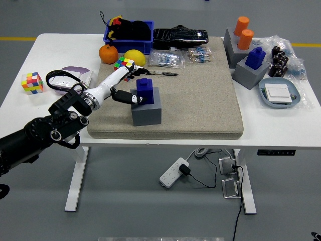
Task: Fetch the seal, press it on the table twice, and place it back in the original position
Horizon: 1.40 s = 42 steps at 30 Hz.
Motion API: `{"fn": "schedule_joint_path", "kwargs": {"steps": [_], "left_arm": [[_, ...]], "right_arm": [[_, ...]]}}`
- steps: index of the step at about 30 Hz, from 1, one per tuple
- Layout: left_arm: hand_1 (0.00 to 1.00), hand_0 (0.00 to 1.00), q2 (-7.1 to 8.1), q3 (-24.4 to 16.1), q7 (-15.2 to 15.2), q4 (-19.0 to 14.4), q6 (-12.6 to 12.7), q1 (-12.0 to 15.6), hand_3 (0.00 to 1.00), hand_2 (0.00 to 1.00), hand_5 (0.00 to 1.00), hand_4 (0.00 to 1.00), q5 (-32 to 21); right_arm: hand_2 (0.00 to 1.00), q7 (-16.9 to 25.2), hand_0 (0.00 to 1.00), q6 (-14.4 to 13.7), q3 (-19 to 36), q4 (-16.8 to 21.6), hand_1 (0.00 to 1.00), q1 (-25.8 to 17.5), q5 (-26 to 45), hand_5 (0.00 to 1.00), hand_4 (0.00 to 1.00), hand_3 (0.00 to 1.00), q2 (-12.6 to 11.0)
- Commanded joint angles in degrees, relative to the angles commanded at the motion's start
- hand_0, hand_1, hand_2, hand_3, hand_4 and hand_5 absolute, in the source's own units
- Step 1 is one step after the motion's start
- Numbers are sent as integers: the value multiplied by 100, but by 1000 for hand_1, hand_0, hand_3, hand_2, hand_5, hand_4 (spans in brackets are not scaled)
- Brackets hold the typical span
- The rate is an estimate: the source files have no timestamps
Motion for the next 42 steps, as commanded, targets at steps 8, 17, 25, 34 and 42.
{"fn": "schedule_joint_path", "kwargs": {"steps": [8,17,25,34,42], "left_arm": [[998,998,198,-443,238,-186,-783,22,998,998,412,998,-49],[998,998,424,-769,60,-385,-728,24,998,998,475,998,68],[968,914,545,-631,-550,329,328,129,906,966,275,989,-728],[909,884,634,-183,-489,1675,536,184,854,904,214,919,-1579],[897,877,775,126,-352,2208,742,265,849,900,187,884,-1867]], "right_arm": [[680,-1,812,-1,30,0,711,-17,-18,505,724,685,-2],[680,9,812,-5,36,2,711,-14,-21,505,724,685,10],[681,10,812,-1,59,-13,710,-12,-42,505,725,685,8],[680,10,812,13,110,-21,711,-22,-62,505,725,685,17],[679,10,812,16,92,-8,711,13,-42,505,725,684,4]]}}
